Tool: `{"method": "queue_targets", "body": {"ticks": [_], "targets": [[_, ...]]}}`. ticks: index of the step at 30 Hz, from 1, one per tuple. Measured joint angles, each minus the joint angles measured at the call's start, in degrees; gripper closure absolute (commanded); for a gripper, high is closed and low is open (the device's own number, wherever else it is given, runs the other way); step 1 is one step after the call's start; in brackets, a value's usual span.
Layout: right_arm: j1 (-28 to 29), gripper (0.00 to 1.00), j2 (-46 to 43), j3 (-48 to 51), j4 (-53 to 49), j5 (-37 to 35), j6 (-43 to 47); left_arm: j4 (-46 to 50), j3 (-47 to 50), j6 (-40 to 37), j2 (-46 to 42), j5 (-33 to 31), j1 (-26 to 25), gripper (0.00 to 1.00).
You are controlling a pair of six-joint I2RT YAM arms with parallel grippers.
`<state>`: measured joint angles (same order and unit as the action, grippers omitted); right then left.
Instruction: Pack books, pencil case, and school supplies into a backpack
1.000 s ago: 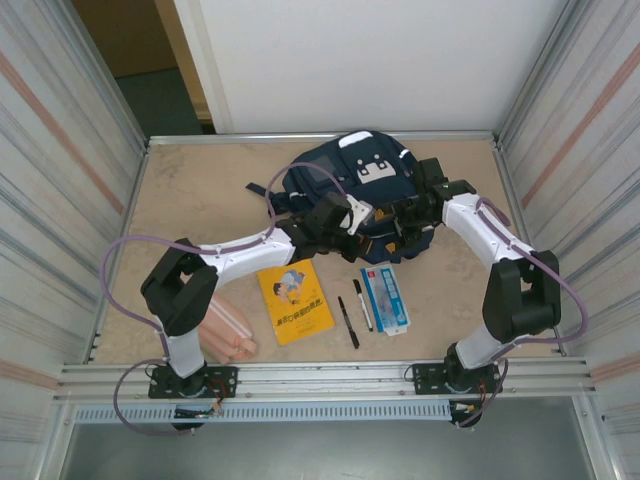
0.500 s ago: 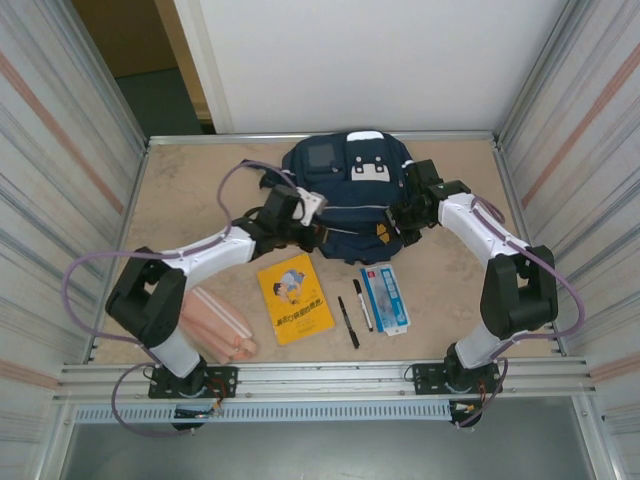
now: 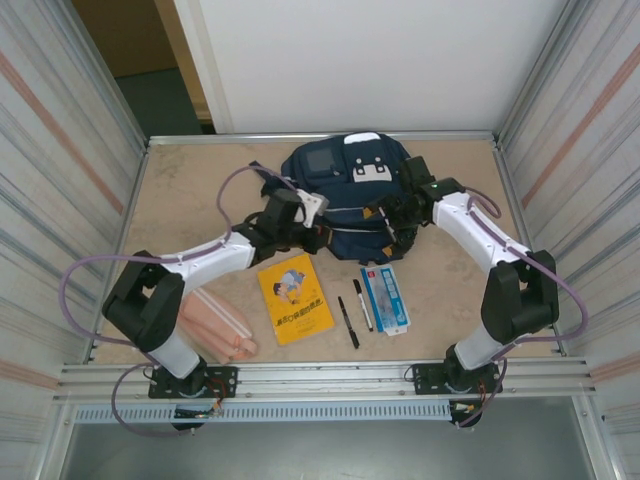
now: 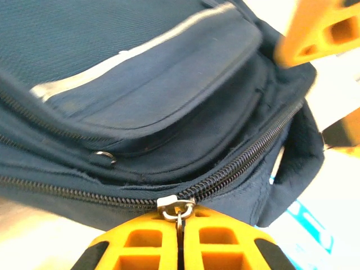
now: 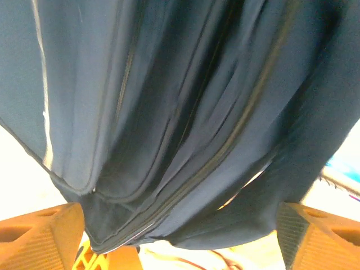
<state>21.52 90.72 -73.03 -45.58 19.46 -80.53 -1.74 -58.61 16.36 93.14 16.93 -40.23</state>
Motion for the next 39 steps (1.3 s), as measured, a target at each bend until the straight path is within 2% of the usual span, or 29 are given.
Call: {"method": "queue_targets", "body": {"ticks": [2,3,4,5,8,12,13,20,29,35,39], "targets": [[2.0,0.14,0.1,0.0,-0.7,-1.6,-1.0,-0.3,-1.7,0.3,1.6,-0.8,-3.1,1.00],[2.7,0.20,0.3,0.0,-1.1,-1.9,-1.5,-0.3,-2.7,0.4,2.4,-1.2,-4.7,1.00],[3.0,0.30,0.6,0.0,-1.3,-2.2,-1.8,-0.3,-3.3,0.4,3.0,-1.6,-5.9,1.00],[2.9,0.35,1.3,0.1,-1.5,-2.6,-1.9,-0.3,-3.9,0.4,3.6,-1.8,-7.4,1.00],[1.7,0.70,3.5,1.1,-2.3,-3.4,-2.1,-0.8,-4.4,0.4,4.7,-2.6,-10.2,1.00],[1.0,0.97,3.8,2.7,-3.3,-4.3,-2.5,-0.9,-4.4,0.2,5.6,-3.4,-10.5,1.00],[0.8,1.00,3.7,2.7,-3.2,-4.3,-2.7,-1.2,-4.4,0.0,5.6,-3.6,-10.5,1.00],[-2.6,1.00,1.6,2.7,-2.6,-0.7,1.8,-2.6,-2.4,-3.1,3.2,-4.6,-7.9,1.00],[-4.8,1.00,0.5,2.4,-0.9,1.0,15.9,-7.2,3.2,-2.1,1.7,-6.7,7.4,1.00],[-4.3,1.00,0.5,2.4,1.7,2.9,19.1,-6.5,-0.8,-0.3,7.3,-7.3,12.7,1.00],[-2.0,0.98,0.5,2.4,6.0,2.8,19.3,-4.8,-4.0,2.4,10.2,-6.6,14.3,0.99]]}}
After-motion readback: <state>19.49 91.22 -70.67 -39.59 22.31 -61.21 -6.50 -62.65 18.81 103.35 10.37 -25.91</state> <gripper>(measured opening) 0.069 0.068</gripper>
